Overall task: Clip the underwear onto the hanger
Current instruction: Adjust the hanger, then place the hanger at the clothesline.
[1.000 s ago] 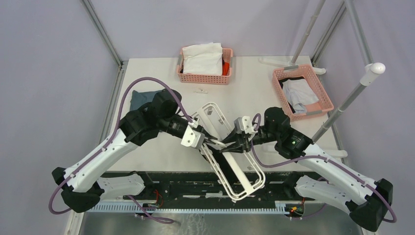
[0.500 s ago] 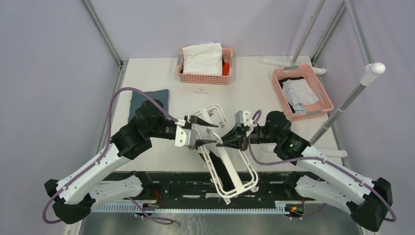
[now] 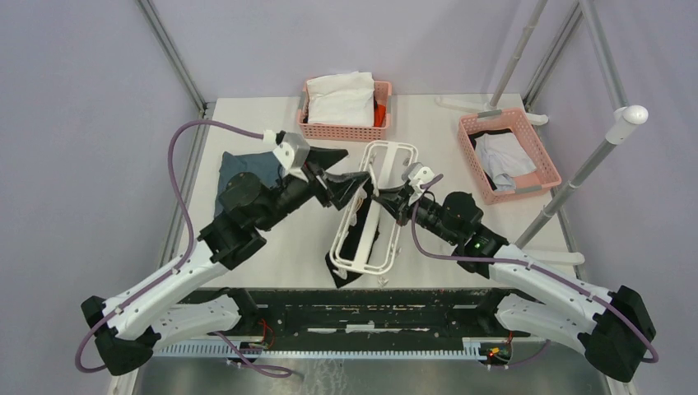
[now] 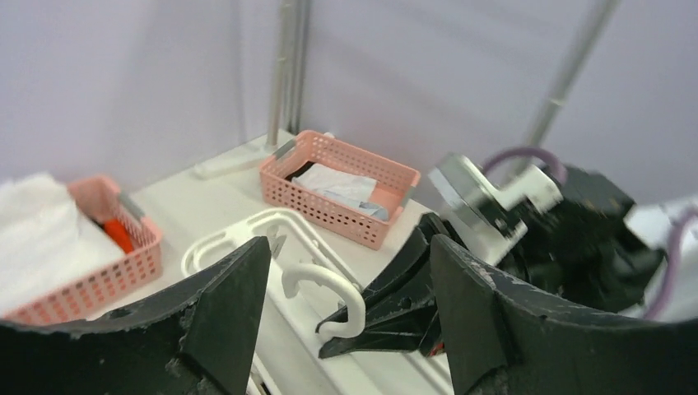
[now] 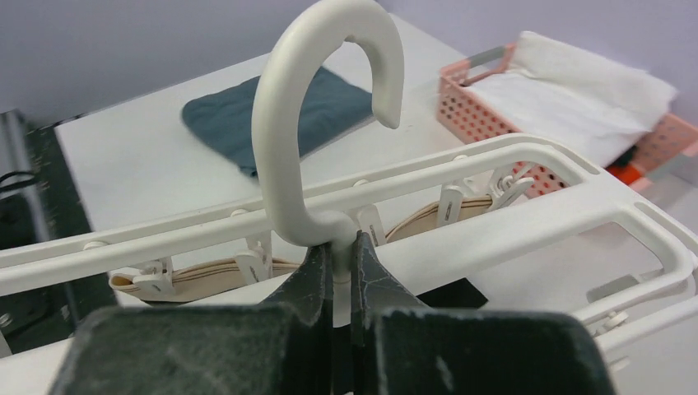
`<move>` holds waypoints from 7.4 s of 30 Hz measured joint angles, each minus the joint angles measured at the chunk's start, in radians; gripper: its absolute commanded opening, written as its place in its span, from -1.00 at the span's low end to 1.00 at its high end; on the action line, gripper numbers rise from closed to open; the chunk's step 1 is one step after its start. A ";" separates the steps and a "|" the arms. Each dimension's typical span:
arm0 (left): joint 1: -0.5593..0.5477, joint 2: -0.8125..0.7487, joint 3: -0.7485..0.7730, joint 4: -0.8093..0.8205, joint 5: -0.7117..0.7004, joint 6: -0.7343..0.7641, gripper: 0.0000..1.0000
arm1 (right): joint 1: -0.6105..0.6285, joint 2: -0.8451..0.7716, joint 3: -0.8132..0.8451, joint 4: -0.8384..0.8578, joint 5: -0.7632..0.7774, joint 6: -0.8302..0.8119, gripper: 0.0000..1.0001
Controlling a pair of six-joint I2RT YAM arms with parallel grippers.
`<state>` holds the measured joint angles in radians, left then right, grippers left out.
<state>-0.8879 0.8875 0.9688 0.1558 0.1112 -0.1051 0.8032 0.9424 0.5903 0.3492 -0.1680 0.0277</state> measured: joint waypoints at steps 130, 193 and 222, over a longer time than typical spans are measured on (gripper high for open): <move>-0.006 0.212 0.296 -0.384 -0.374 -0.338 0.29 | -0.007 0.293 0.131 0.020 0.319 -0.075 -1.00; -0.006 -0.041 0.072 -0.481 -0.494 -0.224 0.38 | -0.751 0.564 1.019 -0.034 0.789 -0.436 -1.00; -0.006 -0.061 0.071 -0.500 -0.494 -0.218 0.40 | -0.860 0.608 1.065 -0.195 0.788 -0.114 -0.20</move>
<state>-0.8936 0.8265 1.0397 -0.3443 -0.3832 -0.3229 -0.0566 1.5509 1.6554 0.1539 0.6201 -0.0864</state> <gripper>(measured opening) 0.689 0.261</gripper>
